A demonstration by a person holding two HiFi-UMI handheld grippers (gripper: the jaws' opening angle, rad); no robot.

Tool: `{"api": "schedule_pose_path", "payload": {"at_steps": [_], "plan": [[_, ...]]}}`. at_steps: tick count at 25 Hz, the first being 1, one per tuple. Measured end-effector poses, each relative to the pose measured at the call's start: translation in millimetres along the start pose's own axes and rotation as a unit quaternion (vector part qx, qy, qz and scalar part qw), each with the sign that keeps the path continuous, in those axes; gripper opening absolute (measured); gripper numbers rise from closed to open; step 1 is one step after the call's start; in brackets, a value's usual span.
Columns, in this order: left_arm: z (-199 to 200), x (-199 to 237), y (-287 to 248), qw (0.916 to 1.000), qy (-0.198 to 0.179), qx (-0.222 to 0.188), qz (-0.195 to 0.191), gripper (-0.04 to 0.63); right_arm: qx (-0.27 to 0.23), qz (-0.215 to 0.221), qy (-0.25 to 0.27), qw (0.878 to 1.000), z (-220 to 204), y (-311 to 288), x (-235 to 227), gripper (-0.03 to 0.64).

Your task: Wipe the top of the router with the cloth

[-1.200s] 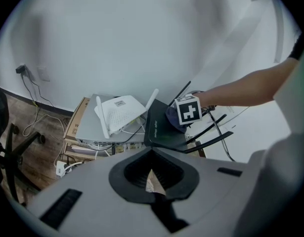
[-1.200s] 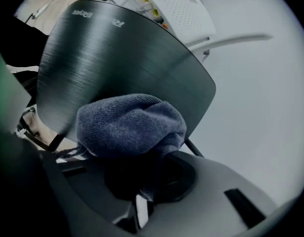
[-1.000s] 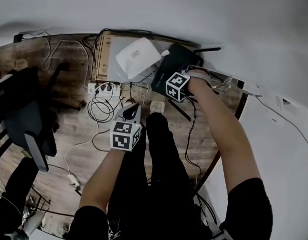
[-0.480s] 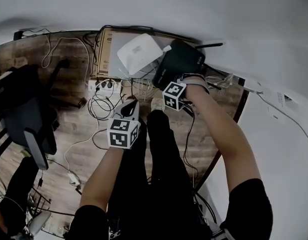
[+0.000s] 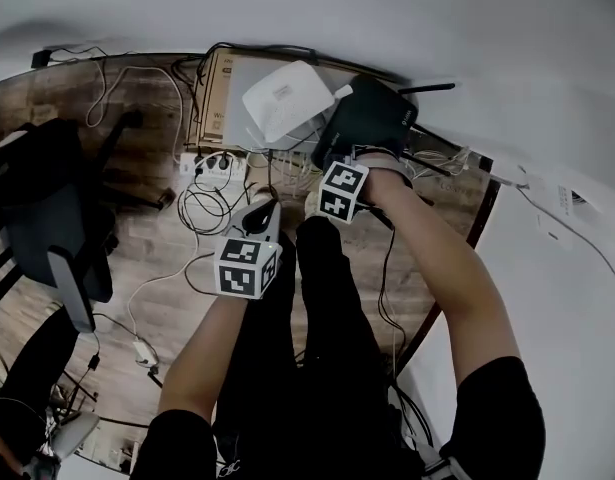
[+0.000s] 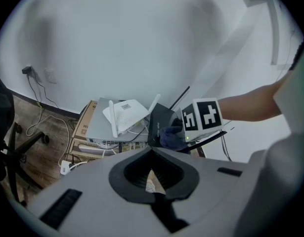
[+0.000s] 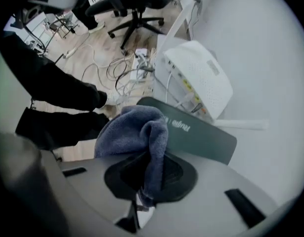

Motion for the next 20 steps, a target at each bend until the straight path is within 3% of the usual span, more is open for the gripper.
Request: {"api": "schedule_pose_path", "payload": {"at_steps": [3,6,11,20], "plan": [[0.0,2.9,2.8,1.0,0.003,-0.002,0.004,-0.007,-0.075,-0.02,-0.037,0.996,28.9,9.2,-8.5,0.012],[-2.2,4.7,3.9,1.0,0.004,-0.003,0.005,-0.007,-0.105,-0.047,-0.042,0.992,46.8,14.1,-16.7,0.012],[-8.1,8.6,5.1,0.9999,0.01,-0.001,0.011,-0.006,-0.125,-0.064,-0.04,0.989,54.0,15.1,-28.2,0.012],[-7.0,8.3,1.3,0.9999,0.006,0.001,0.015,-0.006,-0.159,-0.149,-0.109,0.97,32.1,1.8,-87.3,0.012]]}}
Point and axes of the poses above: the fingertips, and each gripper's own axes: y backward along the fingers, x to its left, z out of its top, the point moved 4 cm from there along y, backward along the fingers, and after that the axes turned 3 degrees about -y, right-handed, at the moved point
